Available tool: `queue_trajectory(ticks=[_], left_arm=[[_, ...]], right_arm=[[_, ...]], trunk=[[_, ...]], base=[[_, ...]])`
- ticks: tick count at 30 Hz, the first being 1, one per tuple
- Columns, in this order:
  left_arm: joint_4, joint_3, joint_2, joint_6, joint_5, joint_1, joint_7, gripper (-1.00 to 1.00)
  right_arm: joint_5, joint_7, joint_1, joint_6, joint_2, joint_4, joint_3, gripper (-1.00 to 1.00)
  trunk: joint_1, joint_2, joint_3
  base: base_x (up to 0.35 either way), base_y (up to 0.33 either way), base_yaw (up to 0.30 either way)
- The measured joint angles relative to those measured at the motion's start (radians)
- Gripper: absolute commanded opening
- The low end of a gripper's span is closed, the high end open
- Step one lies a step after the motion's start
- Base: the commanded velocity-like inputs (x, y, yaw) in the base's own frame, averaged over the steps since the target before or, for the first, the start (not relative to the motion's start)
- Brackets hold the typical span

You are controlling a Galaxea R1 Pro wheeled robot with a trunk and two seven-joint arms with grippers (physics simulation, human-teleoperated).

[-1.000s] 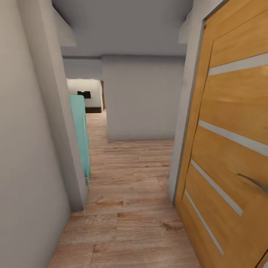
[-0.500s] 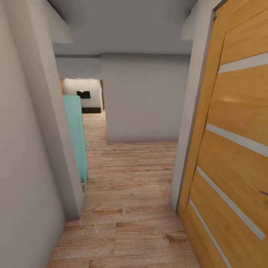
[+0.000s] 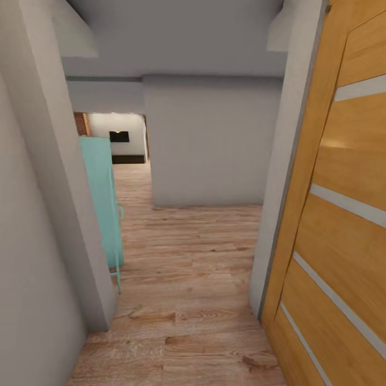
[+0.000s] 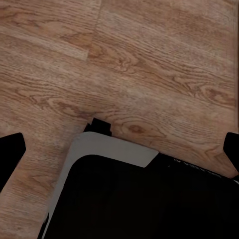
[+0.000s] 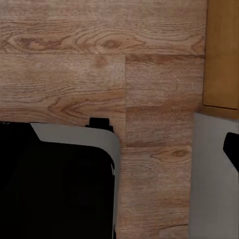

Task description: Move the two storage containers from the living room to the garage. In the garage, place one container on the floor and stack the other container on top of it (either order is fine).

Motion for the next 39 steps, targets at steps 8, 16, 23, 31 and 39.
queue_trajectory(ticks=[8,16,23,31,39], left_arm=[[0.0,0.0,0.0,0.001,0.0,0.0,0.0,1.0],[0.0,0.0,0.0,0.001,0.0,0.0,0.0,1.0],[0.0,0.0,0.0,0.0,0.0,0.0,0.0,1.0],[0.0,0.0,0.0,0.001,0.0,0.0,0.0,1.0],[0.0,0.0,0.0,0.0,0.0,0.0,0.0,1.0]], right_arm=[[0.0,-0.001,0.0,0.0,-0.001,0.0,0.0,1.0],[0.001,0.0,0.0,-0.003,-0.003,-0.001,0.0,1.0],[0.028,0.002,0.0,-0.003,-0.003,0.0,0.0,1.0],[0.075,0.001,0.0,-0.003,0.0,-0.001,0.0,1.0],[0.079,0.0,0.0,-0.006,-0.001,0.0,-0.001,1.0]], trunk=[[0.0,0.0,0.0],[0.0,0.0,0.0],[0.0,0.0,0.0],[0.0,0.0,0.0],[0.0,0.0,0.0]], base=[[0.322,0.0,0.0],[0.322,0.0,0.0],[0.322,0.0,0.0],[0.322,0.0,0.0],[0.322,0.0,0.0]])
